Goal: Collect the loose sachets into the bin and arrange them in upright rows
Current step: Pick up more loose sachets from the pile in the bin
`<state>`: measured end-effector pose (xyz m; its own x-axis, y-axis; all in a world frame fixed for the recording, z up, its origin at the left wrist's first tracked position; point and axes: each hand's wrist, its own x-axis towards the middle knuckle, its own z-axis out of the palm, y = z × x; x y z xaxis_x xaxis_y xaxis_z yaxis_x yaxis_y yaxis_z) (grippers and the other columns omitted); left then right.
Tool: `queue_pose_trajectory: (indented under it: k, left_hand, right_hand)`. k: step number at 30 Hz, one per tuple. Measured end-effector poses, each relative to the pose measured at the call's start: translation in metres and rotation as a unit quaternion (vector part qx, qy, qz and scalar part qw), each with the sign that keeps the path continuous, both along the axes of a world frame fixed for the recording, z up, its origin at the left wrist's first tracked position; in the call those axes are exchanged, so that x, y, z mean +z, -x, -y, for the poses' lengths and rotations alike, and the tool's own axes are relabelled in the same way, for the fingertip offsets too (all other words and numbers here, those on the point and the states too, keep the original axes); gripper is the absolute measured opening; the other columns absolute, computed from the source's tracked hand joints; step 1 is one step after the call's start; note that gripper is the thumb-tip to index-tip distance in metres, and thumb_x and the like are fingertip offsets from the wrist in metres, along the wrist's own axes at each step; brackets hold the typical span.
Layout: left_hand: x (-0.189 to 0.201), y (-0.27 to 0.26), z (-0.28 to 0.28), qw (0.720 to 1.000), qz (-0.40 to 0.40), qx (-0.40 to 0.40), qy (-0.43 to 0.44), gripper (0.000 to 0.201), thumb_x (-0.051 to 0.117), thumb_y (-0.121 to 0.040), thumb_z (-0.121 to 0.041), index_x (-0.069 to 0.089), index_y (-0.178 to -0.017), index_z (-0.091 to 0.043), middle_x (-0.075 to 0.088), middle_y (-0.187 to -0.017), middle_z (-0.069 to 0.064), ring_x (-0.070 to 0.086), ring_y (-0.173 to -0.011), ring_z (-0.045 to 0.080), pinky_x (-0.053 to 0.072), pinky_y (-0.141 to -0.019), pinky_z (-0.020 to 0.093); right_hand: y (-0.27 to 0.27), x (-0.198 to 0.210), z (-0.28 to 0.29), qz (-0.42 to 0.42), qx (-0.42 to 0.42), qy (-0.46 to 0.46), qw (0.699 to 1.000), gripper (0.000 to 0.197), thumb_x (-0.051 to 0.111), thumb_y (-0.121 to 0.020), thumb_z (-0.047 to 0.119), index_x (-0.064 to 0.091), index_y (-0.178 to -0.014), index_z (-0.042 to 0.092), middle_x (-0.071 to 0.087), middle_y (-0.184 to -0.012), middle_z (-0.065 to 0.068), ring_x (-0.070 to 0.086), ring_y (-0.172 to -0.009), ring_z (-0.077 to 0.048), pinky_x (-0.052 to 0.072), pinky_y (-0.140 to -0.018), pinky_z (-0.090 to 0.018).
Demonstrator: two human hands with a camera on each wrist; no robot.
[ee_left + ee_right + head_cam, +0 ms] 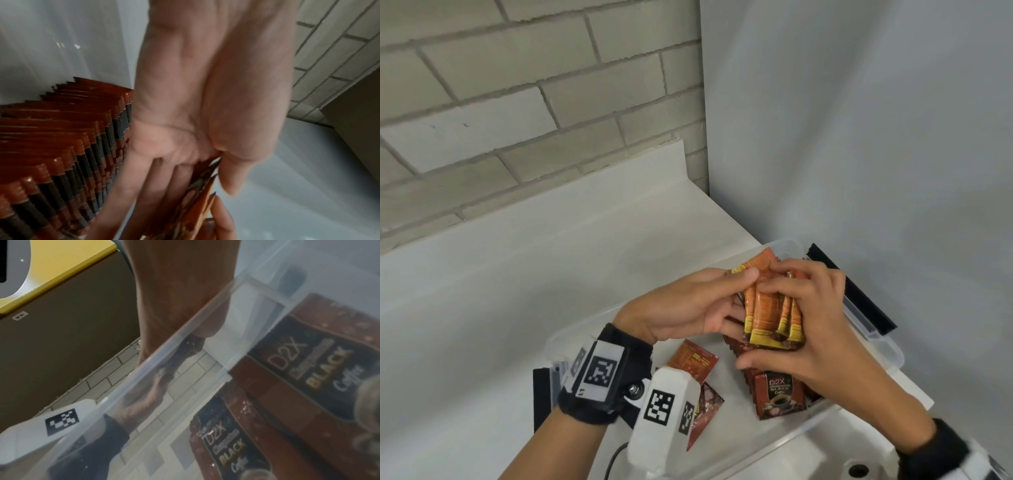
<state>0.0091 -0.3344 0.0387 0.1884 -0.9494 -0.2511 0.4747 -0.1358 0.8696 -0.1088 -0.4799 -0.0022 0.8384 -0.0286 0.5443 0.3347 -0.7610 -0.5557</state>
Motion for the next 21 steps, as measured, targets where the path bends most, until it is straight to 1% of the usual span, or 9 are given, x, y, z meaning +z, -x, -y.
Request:
queue_pose_trajectory:
  k: [2,4,6,9,13,15,17,20,21]
  left_hand:
    - [-0.001,0.002,0.0,0.999,0.006,-0.034,0.008,0.068,0.049,-0.084,-0.059,0.05,-0.131,-0.009,0.055,-0.129,0.02,0.052,-0.122,0.034,0.041,-0.105,0.046]
    - [0.0,0.001,0.0,0.998,-0.027,-0.056,0.015,0.071,0.047,-0.085,-0.063,0.046,-0.135,-0.012,0.055,-0.127,0.022,0.054,-0.121,0.033,0.04,-0.106,0.047]
    - [0.001,0.002,0.001,0.997,-0.053,-0.057,0.016,0.061,0.047,-0.089,-0.055,0.045,-0.136,-0.016,0.062,-0.121,0.019,0.059,-0.113,0.028,0.043,-0.104,0.044]
    - [0.001,0.004,0.004,0.998,-0.024,-0.059,0.019,0.05,0.049,-0.094,-0.044,0.044,-0.136,-0.016,0.062,-0.121,0.021,0.062,-0.11,0.025,0.047,-0.101,0.039]
    - [0.001,0.006,0.004,0.998,-0.029,-0.061,0.02,0.049,0.054,-0.091,-0.045,0.049,-0.132,-0.018,0.057,-0.126,0.023,0.059,-0.113,0.026,0.045,-0.103,0.04]
    - [0.001,0.006,0.004,0.999,-0.018,-0.05,0.0,0.042,0.045,-0.096,-0.039,0.05,-0.13,-0.014,0.05,-0.133,0.03,0.057,-0.113,0.027,0.042,-0.105,0.041]
    - [0.0,0.006,0.005,0.999,-0.008,-0.046,-0.011,0.048,0.042,-0.096,-0.041,0.048,-0.131,-0.008,0.05,-0.134,0.029,0.057,-0.113,0.027,0.041,-0.107,0.042]
    - [0.007,0.01,0.005,0.998,-0.001,-0.057,0.002,0.056,0.046,-0.087,-0.048,0.043,-0.132,-0.015,0.067,-0.111,0.007,0.064,-0.101,0.012,0.049,-0.099,0.031]
    - [0.007,0.012,0.005,0.998,-0.002,-0.064,0.011,0.06,0.052,-0.083,-0.051,0.041,-0.133,-0.019,0.064,-0.114,0.004,0.062,-0.104,0.012,0.05,-0.096,0.029]
  right_hand:
    - [0.001,0.0,-0.001,0.011,-0.023,-0.007,1.0,0.063,0.057,-0.073,0.073,0.035,-0.123,0.041,0.032,-0.12,0.009,0.029,-0.112,-0.009,0.024,-0.098,-0.007]
    - [0.002,0.001,-0.001,0.022,-0.049,-0.038,0.998,0.059,0.051,-0.079,0.071,0.031,-0.125,0.04,0.032,-0.114,0.01,0.031,-0.109,-0.007,0.027,-0.093,-0.007]
    - [0.003,0.002,0.0,0.026,-0.065,-0.064,0.995,0.058,0.049,-0.082,0.069,0.028,-0.128,0.04,0.033,-0.111,0.01,0.033,-0.108,-0.006,0.027,-0.09,-0.006]
    - [0.005,0.003,-0.001,0.016,-0.069,-0.078,0.994,0.063,0.048,-0.081,0.071,0.026,-0.134,0.045,0.034,-0.108,0.004,0.033,-0.108,-0.004,0.027,-0.089,-0.004]
    - [0.005,0.004,-0.002,0.025,-0.036,-0.093,0.995,0.072,0.051,-0.081,0.069,0.015,-0.142,0.053,0.029,-0.104,0.006,0.035,-0.106,0.006,0.034,-0.088,-0.002]
    - [0.005,0.003,-0.002,0.024,-0.028,-0.073,0.997,0.069,0.053,-0.081,0.066,0.021,-0.141,0.051,0.026,-0.102,0.007,0.033,-0.106,0.011,0.035,-0.086,-0.001]
    - [0.004,0.002,-0.001,0.029,-0.033,-0.058,0.997,0.058,0.054,-0.081,0.064,0.035,-0.133,0.045,0.023,-0.103,0.01,0.03,-0.109,0.009,0.035,-0.088,-0.002]
    - [0.003,0.004,-0.001,0.058,-0.044,-0.07,0.995,0.05,0.061,-0.079,0.056,0.045,-0.122,0.035,0.025,-0.113,0.008,0.029,-0.119,0.006,0.032,-0.096,-0.006]
    - [0.003,0.005,-0.002,0.066,-0.037,-0.073,0.995,0.052,0.065,-0.077,0.05,0.045,-0.121,0.032,0.028,-0.117,0.005,0.028,-0.123,0.006,0.031,-0.099,-0.007]
